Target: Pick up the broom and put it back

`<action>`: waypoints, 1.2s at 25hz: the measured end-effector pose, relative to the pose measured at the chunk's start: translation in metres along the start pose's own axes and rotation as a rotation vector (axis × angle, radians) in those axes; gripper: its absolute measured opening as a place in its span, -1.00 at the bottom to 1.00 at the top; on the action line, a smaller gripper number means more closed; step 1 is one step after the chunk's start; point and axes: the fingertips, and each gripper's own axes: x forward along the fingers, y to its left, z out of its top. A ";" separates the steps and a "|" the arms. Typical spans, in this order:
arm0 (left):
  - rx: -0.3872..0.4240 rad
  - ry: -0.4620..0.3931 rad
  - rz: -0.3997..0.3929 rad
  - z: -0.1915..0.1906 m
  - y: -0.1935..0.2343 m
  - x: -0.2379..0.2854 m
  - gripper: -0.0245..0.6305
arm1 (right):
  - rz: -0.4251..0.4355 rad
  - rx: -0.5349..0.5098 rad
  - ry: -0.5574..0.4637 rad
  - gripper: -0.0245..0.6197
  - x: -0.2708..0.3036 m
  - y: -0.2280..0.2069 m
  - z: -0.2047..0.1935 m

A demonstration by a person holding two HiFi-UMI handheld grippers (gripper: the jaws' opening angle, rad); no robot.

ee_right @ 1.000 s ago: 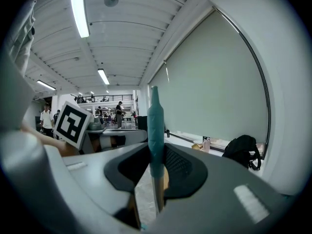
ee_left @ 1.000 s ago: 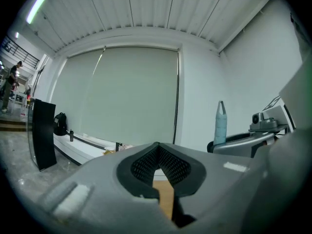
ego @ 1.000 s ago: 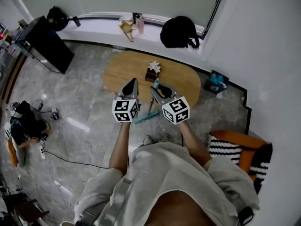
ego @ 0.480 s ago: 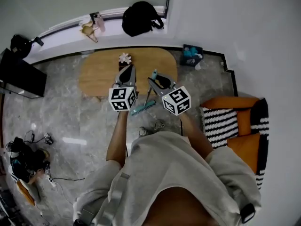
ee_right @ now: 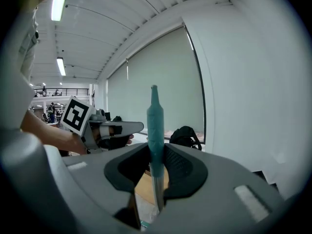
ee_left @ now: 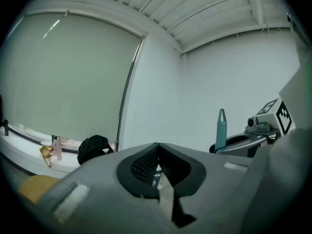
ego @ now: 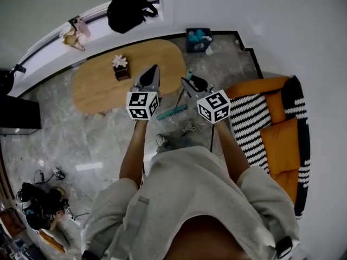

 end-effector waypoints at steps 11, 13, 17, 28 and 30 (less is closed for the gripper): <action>-0.012 0.076 0.086 -0.028 -0.027 0.056 -0.93 | 0.083 0.035 0.031 -0.63 -0.022 -0.089 -0.029; -0.017 0.081 0.117 -0.032 -0.031 0.066 -0.93 | 0.118 0.042 0.039 -0.63 -0.021 -0.101 -0.035; -0.025 0.093 0.174 -0.042 -0.037 0.083 -0.93 | 0.194 0.052 0.050 -0.63 -0.017 -0.122 -0.044; -0.082 0.163 0.310 -0.104 -0.029 0.090 -0.93 | 0.323 0.031 0.143 -0.62 0.018 -0.146 -0.100; -0.095 0.172 0.324 -0.114 -0.023 0.086 -0.93 | 0.339 0.021 0.168 -0.63 0.027 -0.144 -0.114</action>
